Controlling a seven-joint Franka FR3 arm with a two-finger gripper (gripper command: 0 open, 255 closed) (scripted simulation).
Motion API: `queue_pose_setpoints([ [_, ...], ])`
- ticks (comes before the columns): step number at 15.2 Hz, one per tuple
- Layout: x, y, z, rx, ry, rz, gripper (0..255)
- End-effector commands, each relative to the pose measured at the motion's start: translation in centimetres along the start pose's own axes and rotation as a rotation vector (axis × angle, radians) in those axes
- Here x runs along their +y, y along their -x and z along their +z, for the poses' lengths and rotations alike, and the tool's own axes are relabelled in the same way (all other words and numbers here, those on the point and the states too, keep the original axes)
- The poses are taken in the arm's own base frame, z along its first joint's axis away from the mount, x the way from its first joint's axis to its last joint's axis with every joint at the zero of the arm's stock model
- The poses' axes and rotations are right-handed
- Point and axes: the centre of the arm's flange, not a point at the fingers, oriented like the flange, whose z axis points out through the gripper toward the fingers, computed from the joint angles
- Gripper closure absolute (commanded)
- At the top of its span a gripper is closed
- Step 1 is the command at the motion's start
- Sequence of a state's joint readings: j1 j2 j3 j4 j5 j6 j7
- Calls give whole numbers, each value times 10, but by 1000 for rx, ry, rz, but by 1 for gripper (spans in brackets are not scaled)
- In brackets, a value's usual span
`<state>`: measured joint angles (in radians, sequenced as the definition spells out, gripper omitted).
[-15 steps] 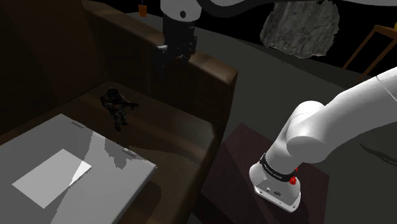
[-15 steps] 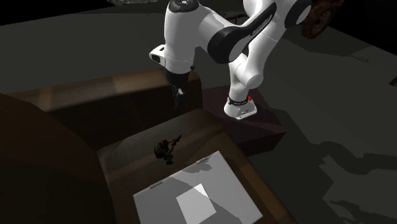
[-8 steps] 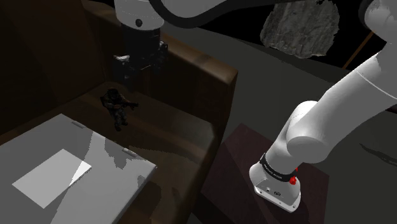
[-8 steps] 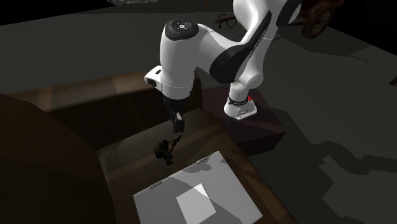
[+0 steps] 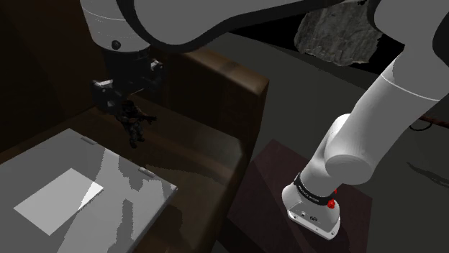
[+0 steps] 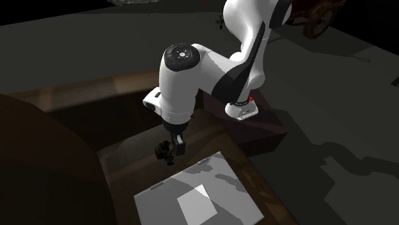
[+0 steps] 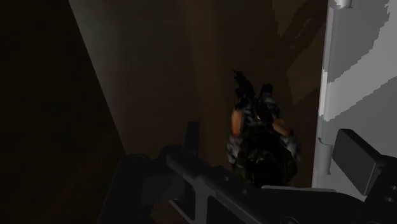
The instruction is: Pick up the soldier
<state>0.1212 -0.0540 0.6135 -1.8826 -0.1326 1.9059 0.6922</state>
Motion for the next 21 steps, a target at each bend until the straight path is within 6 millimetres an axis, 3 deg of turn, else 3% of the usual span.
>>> queue_pose_setpoints([
  [1,-2,1,12,0,0,0,0],
  [5,-3,3,25,0,0,0,0],
  [6,-3,4,26,0,0,0,255],
  [15,-3,3,25,0,0,0,255],
  [21,-1,-1,-6,0,0,0,255],
])
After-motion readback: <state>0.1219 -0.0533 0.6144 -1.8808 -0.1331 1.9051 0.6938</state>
